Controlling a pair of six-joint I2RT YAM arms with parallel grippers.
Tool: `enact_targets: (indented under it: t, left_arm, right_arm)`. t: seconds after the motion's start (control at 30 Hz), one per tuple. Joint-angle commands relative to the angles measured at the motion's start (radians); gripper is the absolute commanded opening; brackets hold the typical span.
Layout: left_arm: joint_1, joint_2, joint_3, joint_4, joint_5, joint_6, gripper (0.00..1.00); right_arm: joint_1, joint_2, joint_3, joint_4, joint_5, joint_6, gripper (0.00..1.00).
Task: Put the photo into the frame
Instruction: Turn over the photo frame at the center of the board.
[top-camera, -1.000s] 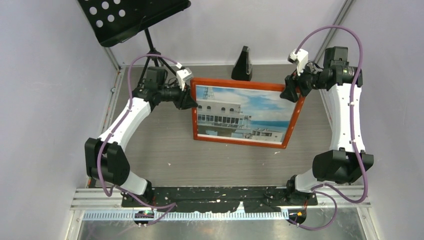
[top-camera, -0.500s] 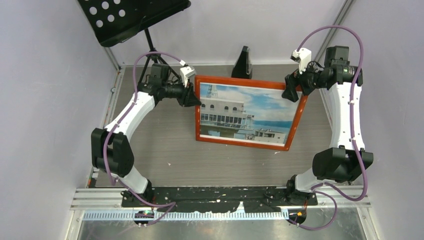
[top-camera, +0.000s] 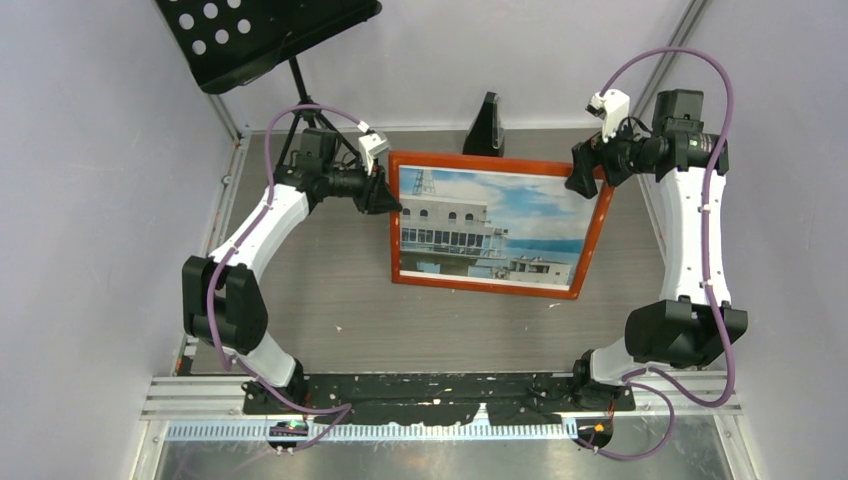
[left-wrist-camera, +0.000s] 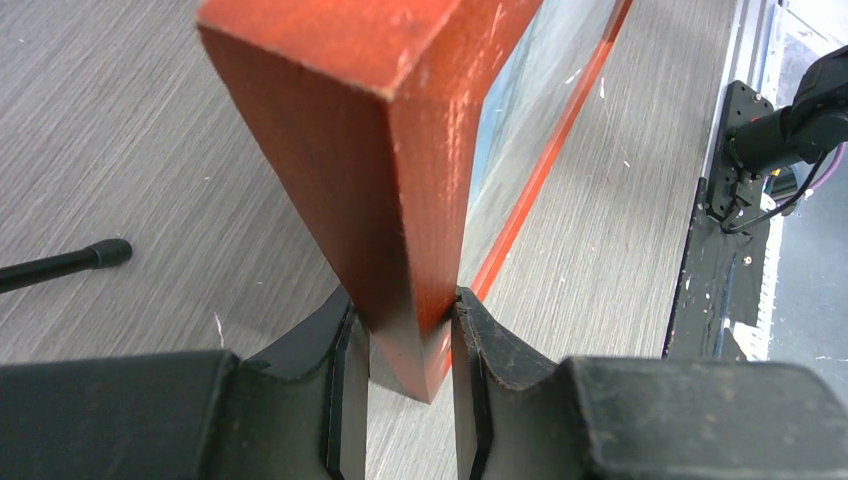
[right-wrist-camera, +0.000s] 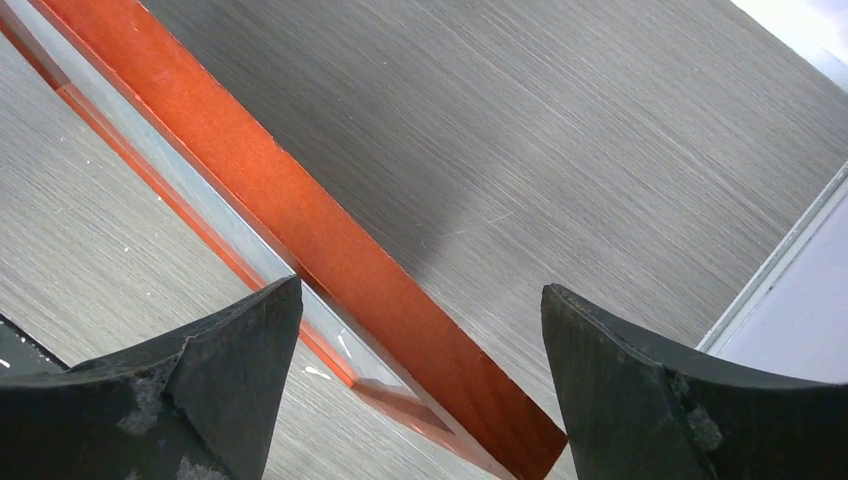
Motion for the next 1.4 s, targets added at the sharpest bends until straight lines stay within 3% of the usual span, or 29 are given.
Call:
enact_targets:
  t: [0.0, 0.3, 0.7, 1.37]
  left_arm:
    - [-0.003, 0.010, -0.026, -0.025, -0.033, 0.046, 0.00]
    - [-0.003, 0.015, -0.015, -0.028, -0.035, 0.047, 0.00]
    - [-0.003, 0.004, -0.019, -0.029, -0.032, 0.069, 0.00]
    - [-0.005, -0.001, -0.022, -0.041, -0.020, 0.088, 0.00]
  right_arm:
    - [-0.004, -0.069, 0.041, 0.056, -0.025, 0.035, 0.96]
    - [0.021, -0.095, 0.015, -0.014, -0.074, -0.095, 0.95]
    - [0.203, -0.109, -0.147, 0.128, 0.176, -0.152, 0.95]
    - [0.263, 0.009, -0.251, 0.295, 0.335, -0.161, 0.95]
